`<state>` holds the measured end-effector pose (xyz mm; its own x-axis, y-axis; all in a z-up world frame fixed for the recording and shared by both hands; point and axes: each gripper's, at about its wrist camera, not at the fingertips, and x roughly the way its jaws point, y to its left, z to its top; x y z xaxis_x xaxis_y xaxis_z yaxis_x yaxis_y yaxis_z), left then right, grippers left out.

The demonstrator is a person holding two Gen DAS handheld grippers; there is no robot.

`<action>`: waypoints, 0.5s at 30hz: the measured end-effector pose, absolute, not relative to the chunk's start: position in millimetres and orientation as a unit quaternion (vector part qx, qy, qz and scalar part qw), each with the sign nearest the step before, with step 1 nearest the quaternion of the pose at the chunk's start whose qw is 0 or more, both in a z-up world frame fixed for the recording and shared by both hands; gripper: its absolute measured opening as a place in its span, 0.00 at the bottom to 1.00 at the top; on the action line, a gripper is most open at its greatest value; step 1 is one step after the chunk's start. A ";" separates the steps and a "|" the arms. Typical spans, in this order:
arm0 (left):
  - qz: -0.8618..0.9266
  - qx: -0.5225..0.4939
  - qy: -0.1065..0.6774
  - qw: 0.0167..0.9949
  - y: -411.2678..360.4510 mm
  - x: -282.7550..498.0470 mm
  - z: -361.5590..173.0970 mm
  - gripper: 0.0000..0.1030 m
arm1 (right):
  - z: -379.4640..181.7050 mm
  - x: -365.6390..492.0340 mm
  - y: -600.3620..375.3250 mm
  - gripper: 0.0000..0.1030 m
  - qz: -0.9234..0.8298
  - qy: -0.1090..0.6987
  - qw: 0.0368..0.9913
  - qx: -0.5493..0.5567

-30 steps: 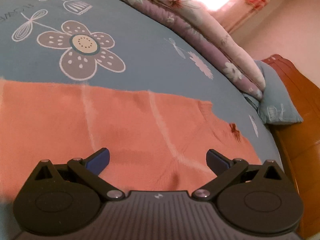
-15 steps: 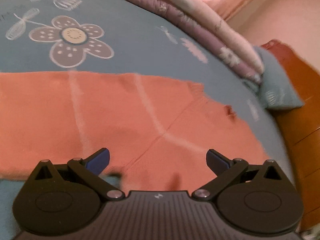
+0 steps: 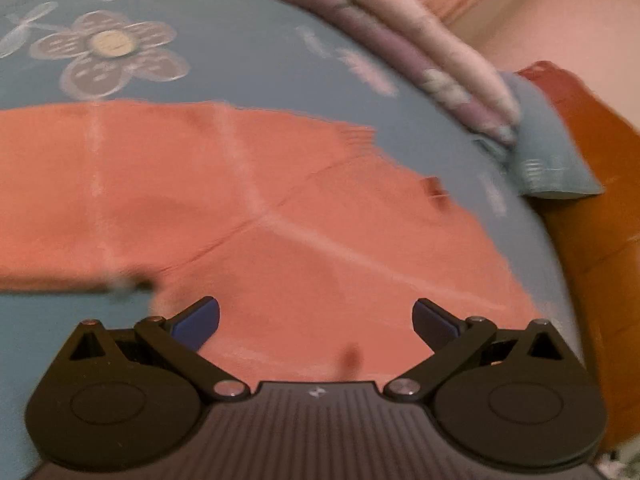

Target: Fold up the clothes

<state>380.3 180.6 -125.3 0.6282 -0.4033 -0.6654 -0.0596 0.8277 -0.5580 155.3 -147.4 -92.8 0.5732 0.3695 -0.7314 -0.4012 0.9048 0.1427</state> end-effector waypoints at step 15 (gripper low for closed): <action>-0.102 -0.249 0.434 0.860 164.7 337.9 -125.0 0.99 | -81.7 146.8 -156.5 1.00 0.216 0.387 0.896 -0.012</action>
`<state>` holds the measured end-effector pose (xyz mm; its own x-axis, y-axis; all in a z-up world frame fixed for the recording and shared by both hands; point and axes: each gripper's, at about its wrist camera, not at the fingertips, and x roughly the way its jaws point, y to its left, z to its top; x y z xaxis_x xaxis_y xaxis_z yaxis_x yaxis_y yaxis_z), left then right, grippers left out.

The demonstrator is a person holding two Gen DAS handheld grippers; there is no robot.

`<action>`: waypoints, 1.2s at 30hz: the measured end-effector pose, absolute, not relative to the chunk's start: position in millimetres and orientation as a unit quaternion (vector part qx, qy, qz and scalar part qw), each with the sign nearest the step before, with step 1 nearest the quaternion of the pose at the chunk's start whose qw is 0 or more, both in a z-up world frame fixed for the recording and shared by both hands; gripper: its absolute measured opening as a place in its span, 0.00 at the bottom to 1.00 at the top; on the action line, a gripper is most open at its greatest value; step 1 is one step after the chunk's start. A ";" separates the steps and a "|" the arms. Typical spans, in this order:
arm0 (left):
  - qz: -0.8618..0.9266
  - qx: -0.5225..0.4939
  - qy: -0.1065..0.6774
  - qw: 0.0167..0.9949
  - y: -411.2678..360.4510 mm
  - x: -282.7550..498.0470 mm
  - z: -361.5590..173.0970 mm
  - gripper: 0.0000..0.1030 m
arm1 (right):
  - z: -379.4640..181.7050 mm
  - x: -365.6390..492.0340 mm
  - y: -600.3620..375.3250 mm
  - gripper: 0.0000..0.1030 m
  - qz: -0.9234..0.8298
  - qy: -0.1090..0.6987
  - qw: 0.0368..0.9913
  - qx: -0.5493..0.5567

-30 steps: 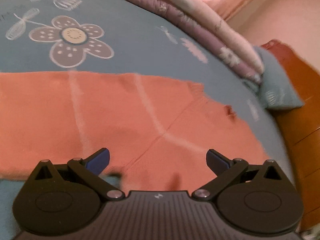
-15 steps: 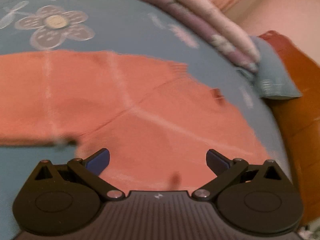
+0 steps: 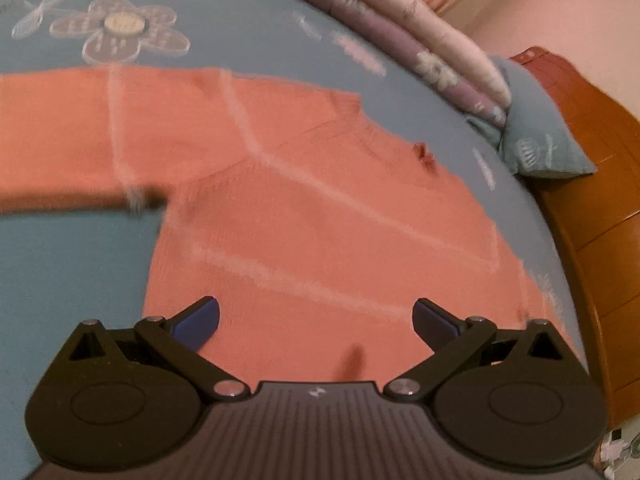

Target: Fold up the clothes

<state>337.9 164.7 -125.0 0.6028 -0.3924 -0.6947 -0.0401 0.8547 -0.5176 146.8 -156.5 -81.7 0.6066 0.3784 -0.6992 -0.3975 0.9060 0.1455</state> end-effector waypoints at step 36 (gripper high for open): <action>0.151 -0.362 0.226 0.892 352.4 225.4 -80.4 0.63 | -101.3 172.3 -165.0 1.00 0.230 0.471 0.845 0.103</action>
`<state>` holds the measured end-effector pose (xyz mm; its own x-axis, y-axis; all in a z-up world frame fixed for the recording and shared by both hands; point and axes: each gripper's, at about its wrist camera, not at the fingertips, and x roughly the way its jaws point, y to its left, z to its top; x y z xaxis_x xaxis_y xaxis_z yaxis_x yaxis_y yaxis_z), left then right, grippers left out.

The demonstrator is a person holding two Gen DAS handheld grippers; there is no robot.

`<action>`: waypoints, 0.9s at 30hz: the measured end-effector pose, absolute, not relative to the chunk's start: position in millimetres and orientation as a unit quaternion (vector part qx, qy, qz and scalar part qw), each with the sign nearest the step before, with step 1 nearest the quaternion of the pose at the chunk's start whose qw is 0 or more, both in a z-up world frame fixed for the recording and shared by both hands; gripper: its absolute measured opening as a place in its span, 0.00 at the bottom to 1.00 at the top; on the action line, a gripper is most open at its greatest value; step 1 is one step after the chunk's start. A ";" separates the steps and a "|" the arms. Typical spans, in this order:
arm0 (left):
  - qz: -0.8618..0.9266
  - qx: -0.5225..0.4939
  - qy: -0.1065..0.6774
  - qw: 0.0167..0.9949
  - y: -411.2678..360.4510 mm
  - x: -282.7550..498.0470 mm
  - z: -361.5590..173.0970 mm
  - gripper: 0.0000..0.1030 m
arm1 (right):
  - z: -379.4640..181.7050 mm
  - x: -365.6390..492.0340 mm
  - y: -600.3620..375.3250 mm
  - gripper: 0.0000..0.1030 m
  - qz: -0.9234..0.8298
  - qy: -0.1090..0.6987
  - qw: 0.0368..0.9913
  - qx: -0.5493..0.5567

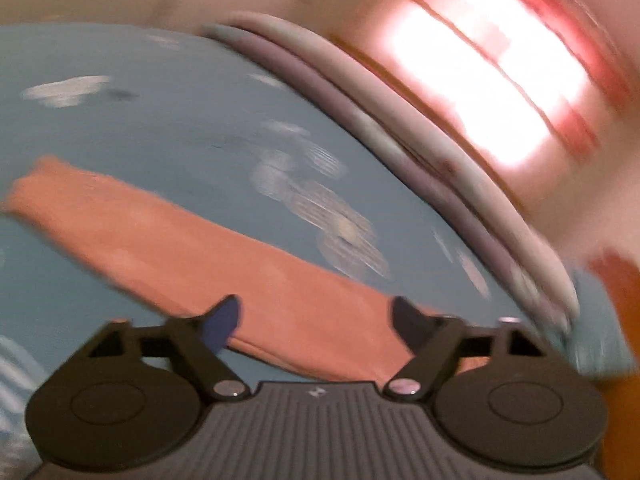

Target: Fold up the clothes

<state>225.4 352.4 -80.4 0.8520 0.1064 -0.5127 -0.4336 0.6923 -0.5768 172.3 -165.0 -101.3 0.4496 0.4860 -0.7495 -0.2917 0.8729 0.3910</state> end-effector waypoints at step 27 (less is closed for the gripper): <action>0.275 -0.568 0.071 0.772 441.5 176.8 -172.7 0.58 | -106.0 169.2 -142.1 1.00 0.225 0.448 0.865 0.006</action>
<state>176.8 441.5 -172.7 0.8391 0.3440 -0.4214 -0.5047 0.2031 -0.8391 169.2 -142.1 -106.0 0.4972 0.3943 -0.7729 -0.3827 0.8991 0.2125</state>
